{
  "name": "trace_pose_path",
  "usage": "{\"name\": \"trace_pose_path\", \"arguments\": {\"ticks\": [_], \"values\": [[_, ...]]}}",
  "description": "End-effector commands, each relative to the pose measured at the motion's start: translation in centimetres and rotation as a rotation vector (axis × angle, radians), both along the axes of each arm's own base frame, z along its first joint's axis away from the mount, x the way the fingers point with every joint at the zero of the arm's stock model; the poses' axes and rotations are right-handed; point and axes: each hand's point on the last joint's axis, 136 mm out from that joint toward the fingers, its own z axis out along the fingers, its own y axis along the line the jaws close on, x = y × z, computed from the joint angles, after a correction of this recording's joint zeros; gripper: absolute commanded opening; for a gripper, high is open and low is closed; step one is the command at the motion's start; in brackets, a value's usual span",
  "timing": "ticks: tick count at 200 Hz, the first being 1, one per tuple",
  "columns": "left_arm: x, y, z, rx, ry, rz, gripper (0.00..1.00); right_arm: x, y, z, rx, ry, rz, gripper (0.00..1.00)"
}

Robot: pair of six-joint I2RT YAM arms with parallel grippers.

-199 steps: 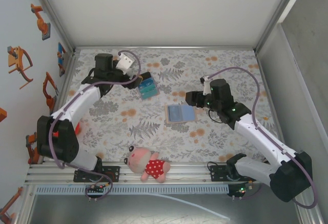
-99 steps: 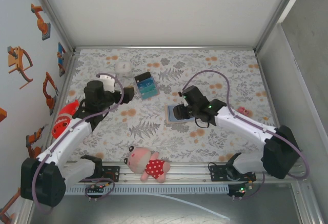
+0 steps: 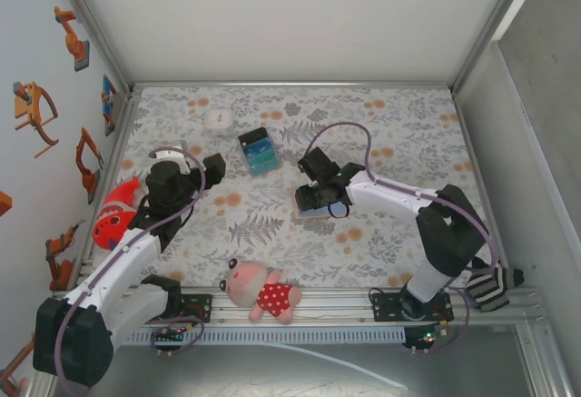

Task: Take the credit cards out of the card holder

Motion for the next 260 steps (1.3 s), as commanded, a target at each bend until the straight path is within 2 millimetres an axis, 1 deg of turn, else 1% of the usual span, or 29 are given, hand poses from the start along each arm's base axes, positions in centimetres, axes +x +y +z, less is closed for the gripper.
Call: {"name": "trace_pose_path", "arguments": {"ticks": [1, 29, 68, 115, 154, 202, 233, 260], "values": [[0.5, 0.9, 0.8, -0.095, -0.037, 0.089, 0.97, -0.2, 0.5, -0.6, -0.02, 0.038, 0.025, 0.5], [0.9, 1.5, 0.6, -0.127, -0.023, 0.145, 0.97, -0.4, 0.7, -1.9, -0.049, 0.07, 0.039, 0.49], [1.2, 1.5, 0.0, -0.114, 0.032, 0.162, 0.97, -0.6, 0.9, -3.0, -0.082, 0.09, 0.057, 0.5], [1.5, 1.3, 0.0, -0.109, 0.046, 0.159, 0.97, -0.4, 1.3, -3.4, -0.092, 0.088, 0.059, 0.54], [1.5, 1.2, 0.0, -0.104, 0.047, 0.15, 0.97, -0.3, 0.7, -4.0, -0.123, 0.086, 0.044, 0.55], [1.5, 1.2, 0.0, -0.098, 0.047, 0.145, 0.97, -0.8, -0.1, -5.3, -0.149, 0.101, 0.028, 0.55], [1.4, 1.2, 0.2, -0.095, 0.048, 0.144, 0.97, -1.1, -0.4, -5.9, -0.15, 0.107, 0.029, 0.53], [1.3, 1.1, -0.1, -0.095, 0.056, 0.136, 0.97, -1.1, -0.4, -6.1, -0.147, 0.1, 0.039, 0.51]]}}
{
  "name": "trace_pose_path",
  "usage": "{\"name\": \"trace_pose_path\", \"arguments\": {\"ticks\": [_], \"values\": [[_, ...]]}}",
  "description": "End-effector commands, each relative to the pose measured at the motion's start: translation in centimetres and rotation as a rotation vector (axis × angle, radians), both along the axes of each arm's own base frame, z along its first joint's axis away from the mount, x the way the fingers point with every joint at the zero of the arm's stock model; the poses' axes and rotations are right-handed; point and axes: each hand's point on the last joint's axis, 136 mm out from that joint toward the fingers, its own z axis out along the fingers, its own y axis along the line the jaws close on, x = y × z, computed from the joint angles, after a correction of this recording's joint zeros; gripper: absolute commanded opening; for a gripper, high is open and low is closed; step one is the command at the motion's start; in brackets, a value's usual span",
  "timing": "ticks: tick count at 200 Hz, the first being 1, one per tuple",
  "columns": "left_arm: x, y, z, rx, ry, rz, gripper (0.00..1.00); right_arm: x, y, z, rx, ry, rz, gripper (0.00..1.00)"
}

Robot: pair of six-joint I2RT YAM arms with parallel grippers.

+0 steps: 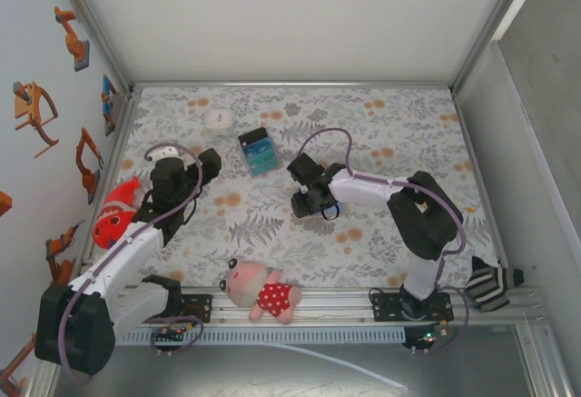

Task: Take the credit cards out of the card holder

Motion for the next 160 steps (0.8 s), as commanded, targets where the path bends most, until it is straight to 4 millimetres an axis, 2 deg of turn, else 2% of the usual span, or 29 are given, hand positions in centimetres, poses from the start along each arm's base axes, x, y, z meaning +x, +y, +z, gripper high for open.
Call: {"name": "trace_pose_path", "arguments": {"ticks": [1, 43, 94, 160], "values": [[0.3, -0.4, 1.2, -0.008, -0.018, -0.013, 0.97, -0.8, -0.8, -1.5, -0.04, 0.018, 0.004, 0.5], [0.3, -1.4, 1.5, -0.022, -0.032, -0.053, 0.97, -0.9, -0.5, -1.4, -0.017, 0.019, 0.01, 0.45], [0.0, -3.3, 1.4, 0.072, -0.057, -0.097, 0.97, -0.8, -0.9, -1.0, 0.011, 0.014, -0.009, 0.34], [-0.7, -8.1, 1.1, 0.124, -0.06, -0.186, 0.97, -0.9, -1.1, -0.1, 0.056, 0.006, -0.045, 0.18]]}}
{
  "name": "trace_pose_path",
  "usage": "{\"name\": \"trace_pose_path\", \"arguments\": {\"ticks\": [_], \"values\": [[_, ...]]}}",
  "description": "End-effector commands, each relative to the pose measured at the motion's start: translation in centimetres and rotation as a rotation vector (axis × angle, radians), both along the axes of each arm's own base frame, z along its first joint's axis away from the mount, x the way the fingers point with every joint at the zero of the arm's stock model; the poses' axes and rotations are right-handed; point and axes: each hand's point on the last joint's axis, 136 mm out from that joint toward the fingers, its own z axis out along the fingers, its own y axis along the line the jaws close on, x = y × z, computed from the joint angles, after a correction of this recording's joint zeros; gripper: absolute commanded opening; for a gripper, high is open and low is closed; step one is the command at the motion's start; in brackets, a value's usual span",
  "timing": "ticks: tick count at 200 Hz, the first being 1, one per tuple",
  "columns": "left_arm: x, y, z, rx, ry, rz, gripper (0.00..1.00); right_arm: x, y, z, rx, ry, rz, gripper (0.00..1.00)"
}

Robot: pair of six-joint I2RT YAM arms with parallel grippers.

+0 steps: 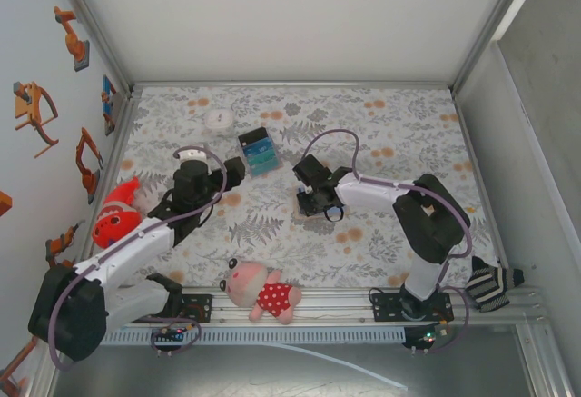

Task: Take the credit cards out of the card holder

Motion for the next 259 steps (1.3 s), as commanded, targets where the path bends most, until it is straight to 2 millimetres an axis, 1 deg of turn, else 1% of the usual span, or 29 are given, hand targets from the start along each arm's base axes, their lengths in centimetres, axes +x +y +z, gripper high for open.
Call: {"name": "trace_pose_path", "arguments": {"ticks": [1, 57, 74, 112, 134, 159, 180, 215, 234, 259], "values": [[0.5, -1.4, 2.1, 0.024, -0.065, 0.002, 0.97, -1.1, -0.6, -0.2, 0.008, 0.044, -0.018, 0.18], [-0.2, -4.2, 2.1, 0.046, -0.072, -0.012, 0.97, -1.2, -1.2, 0.9, 0.029, 0.031, -0.056, 0.08], [-0.4, -4.3, 1.8, 0.055, -0.066, -0.008, 0.97, -1.1, -1.1, 1.2, 0.038, 0.022, -0.061, 0.05], [-0.7, -4.0, 2.5, 0.056, -0.085, 0.008, 0.97, -0.7, -0.7, 2.1, 0.06, 0.004, -0.056, 0.0], [-0.9, -3.8, 2.0, 0.055, -0.085, 0.013, 0.97, -0.4, -0.6, 2.4, 0.068, -0.006, -0.056, 0.0], [-1.1, -4.5, 1.3, 0.089, -0.076, -0.003, 0.97, -0.2, -0.5, 2.5, 0.081, -0.01, -0.056, 0.0], [-1.1, -4.7, 0.6, 0.109, -0.063, -0.002, 0.97, -0.1, -0.4, 2.6, 0.09, -0.015, -0.058, 0.0], [-1.1, -5.2, 0.3, 0.11, -0.059, -0.026, 0.97, 0.3, -0.3, 3.4, 0.11, -0.034, -0.066, 0.0], [-1.2, -5.6, 0.4, 0.123, -0.067, -0.047, 0.97, 0.3, -0.5, 3.8, 0.114, -0.044, -0.077, 0.0], [-1.5, -6.1, -0.1, 0.176, -0.064, -0.075, 0.97, 0.4, -1.1, 4.1, 0.118, -0.055, -0.102, 0.0]]}}
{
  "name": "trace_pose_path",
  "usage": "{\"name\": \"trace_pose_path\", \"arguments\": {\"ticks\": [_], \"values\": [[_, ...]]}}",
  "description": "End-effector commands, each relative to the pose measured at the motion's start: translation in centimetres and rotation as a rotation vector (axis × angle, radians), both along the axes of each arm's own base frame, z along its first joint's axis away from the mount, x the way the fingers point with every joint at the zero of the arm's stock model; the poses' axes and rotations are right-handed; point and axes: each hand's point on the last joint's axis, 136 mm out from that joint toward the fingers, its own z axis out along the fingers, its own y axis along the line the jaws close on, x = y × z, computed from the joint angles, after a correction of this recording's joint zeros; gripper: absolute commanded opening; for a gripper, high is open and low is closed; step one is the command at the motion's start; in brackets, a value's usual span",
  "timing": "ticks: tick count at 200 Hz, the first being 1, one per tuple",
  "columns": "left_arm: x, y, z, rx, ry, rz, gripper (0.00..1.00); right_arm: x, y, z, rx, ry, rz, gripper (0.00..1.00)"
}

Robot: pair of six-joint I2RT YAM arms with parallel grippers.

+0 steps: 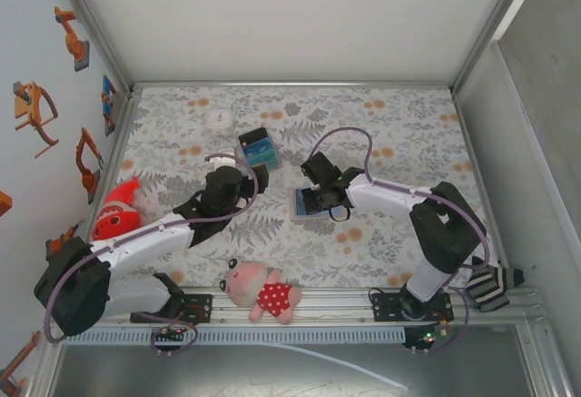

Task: Take the credit cards out of the card holder

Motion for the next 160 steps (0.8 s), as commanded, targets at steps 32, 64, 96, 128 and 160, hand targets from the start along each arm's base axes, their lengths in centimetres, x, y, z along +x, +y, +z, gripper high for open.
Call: {"name": "trace_pose_path", "arguments": {"ticks": [32, 64, 96, 128, 160], "values": [[-0.5, -2.1, -0.5, 0.128, -0.025, -0.067, 0.97, 0.4, -1.4, 1.5, 0.033, -0.038, -0.071, 0.03], [-0.9, -4.0, -0.7, 0.226, -0.051, -0.106, 0.97, 0.5, -2.4, 1.3, 0.029, -0.038, -0.097, 0.08], [-1.9, -6.8, -1.4, 0.324, -0.088, -0.171, 0.97, 0.5, -3.5, 1.1, 0.041, -0.037, -0.13, 0.18], [-2.4, -8.4, -3.5, 0.35, -0.036, -0.2, 0.97, 0.5, -4.6, 0.6, 0.064, -0.023, -0.164, 0.22], [-3.0, -9.5, -4.9, 0.405, -0.013, -0.207, 0.97, 0.8, -5.6, 0.2, 0.07, -0.018, -0.191, 0.24]]}}
